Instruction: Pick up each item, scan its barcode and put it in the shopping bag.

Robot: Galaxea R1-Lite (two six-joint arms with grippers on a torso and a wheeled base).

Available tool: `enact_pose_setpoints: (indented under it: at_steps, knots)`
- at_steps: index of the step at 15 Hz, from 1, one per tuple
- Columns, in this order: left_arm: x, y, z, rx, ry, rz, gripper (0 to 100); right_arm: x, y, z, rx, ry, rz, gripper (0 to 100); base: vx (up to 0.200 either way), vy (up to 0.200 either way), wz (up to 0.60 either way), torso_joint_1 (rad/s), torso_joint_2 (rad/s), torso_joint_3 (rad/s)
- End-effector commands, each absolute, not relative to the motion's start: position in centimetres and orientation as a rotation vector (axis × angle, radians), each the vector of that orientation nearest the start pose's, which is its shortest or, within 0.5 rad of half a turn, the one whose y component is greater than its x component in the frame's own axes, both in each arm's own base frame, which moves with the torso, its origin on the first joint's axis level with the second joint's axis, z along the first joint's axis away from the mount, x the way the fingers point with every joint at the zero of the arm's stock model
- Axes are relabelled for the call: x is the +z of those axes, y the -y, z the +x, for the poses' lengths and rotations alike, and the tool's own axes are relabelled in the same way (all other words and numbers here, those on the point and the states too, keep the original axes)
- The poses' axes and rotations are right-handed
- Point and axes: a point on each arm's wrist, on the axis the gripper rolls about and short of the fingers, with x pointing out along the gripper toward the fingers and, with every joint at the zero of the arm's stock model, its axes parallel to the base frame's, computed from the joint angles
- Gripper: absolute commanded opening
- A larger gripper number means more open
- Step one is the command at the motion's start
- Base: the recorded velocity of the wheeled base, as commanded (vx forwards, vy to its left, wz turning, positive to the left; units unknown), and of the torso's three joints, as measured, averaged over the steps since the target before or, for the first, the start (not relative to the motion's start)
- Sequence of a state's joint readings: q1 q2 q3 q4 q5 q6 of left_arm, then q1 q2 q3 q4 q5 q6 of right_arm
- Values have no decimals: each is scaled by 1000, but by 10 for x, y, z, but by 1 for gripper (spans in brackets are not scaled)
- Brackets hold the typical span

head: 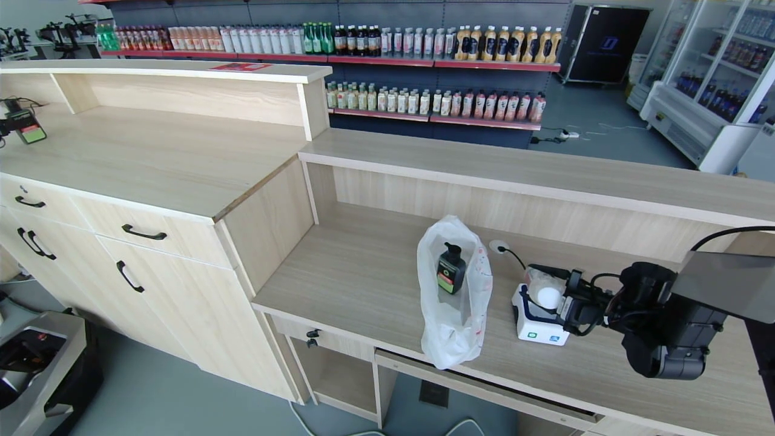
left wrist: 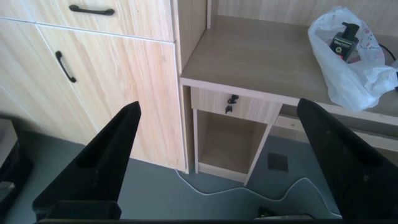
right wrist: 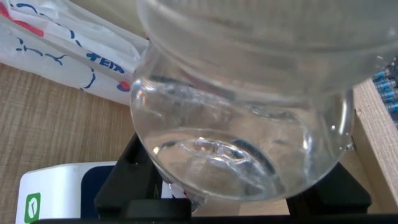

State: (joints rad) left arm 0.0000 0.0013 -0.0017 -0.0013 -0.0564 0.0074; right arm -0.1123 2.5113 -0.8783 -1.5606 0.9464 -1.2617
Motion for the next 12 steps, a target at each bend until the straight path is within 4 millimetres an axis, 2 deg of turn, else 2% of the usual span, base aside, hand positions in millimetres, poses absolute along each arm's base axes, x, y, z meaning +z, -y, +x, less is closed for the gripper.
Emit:
enact_pose_setpoints:
  at_steps: [1, 12]
  knots:
    - [76, 1, -23, -57, 2, 8, 100, -11, 26, 402, 756, 469, -1146, 0, 0, 0, 0, 0, 0, 0]
    - [76, 1, -23, -57, 2, 8, 100, -13, 27, 407, 750, 478, -1149, 0, 0, 0, 0, 0, 0, 0]
